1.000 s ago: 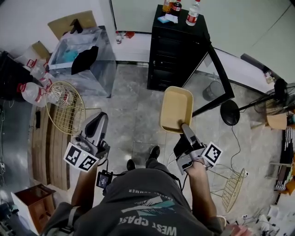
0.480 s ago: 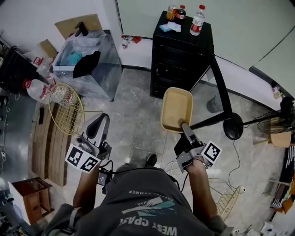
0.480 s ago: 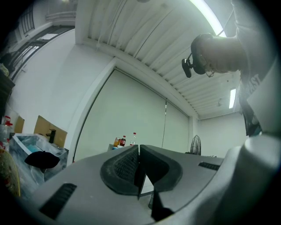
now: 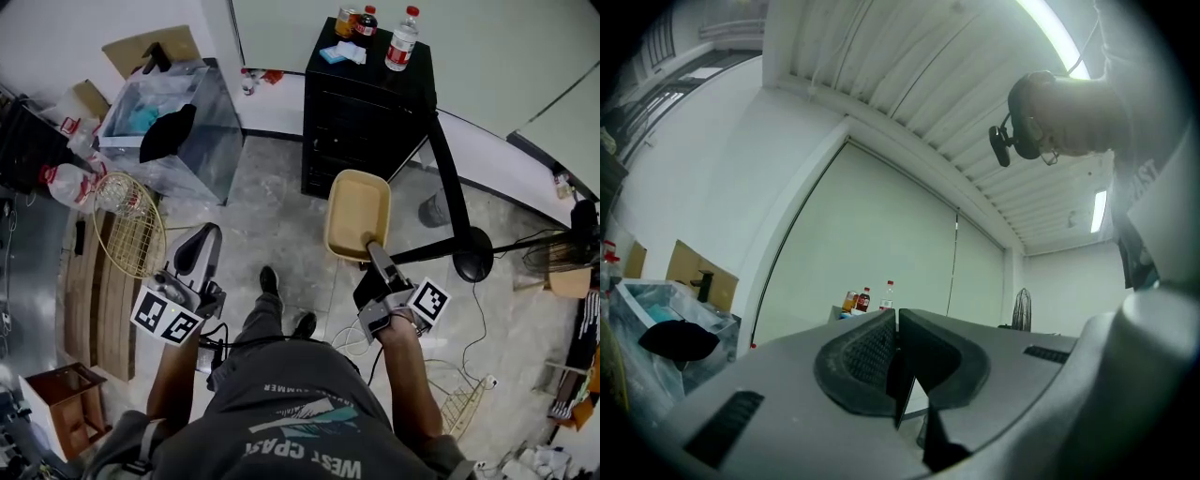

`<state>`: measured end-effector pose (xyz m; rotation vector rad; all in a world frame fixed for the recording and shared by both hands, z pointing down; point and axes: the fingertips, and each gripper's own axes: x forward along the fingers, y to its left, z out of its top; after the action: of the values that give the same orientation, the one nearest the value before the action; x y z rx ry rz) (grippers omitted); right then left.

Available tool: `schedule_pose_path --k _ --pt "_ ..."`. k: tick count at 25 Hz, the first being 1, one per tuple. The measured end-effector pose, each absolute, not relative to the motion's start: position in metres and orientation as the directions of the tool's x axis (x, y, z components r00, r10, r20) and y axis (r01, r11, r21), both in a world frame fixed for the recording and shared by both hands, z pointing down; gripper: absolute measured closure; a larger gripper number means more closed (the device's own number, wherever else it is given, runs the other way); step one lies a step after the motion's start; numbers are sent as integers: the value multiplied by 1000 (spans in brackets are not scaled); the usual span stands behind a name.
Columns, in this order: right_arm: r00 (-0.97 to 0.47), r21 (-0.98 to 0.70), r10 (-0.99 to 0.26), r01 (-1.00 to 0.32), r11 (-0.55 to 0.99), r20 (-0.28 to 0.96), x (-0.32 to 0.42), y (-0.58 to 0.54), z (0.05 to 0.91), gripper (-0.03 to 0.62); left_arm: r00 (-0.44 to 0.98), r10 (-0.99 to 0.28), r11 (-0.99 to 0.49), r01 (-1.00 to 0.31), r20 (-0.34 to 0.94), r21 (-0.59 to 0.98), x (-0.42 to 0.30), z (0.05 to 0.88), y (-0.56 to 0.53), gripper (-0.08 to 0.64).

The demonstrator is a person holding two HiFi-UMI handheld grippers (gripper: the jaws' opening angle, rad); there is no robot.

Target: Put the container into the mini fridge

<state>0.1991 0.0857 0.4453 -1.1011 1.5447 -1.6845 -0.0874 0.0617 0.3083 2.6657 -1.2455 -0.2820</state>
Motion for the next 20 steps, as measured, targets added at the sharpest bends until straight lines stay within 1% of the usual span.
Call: schedule_pose_path --k 10,20 --pt "-380 -980 -904 -115 -165 196 204 29 445 321 718 -684 -723 -646 -126 246 -70 307 -35 535" --pt "-284 -971 -930 -112 -211 234 201 -24 464 321 779 -616 -777 -575 -121 257 -70 313 -114 535"
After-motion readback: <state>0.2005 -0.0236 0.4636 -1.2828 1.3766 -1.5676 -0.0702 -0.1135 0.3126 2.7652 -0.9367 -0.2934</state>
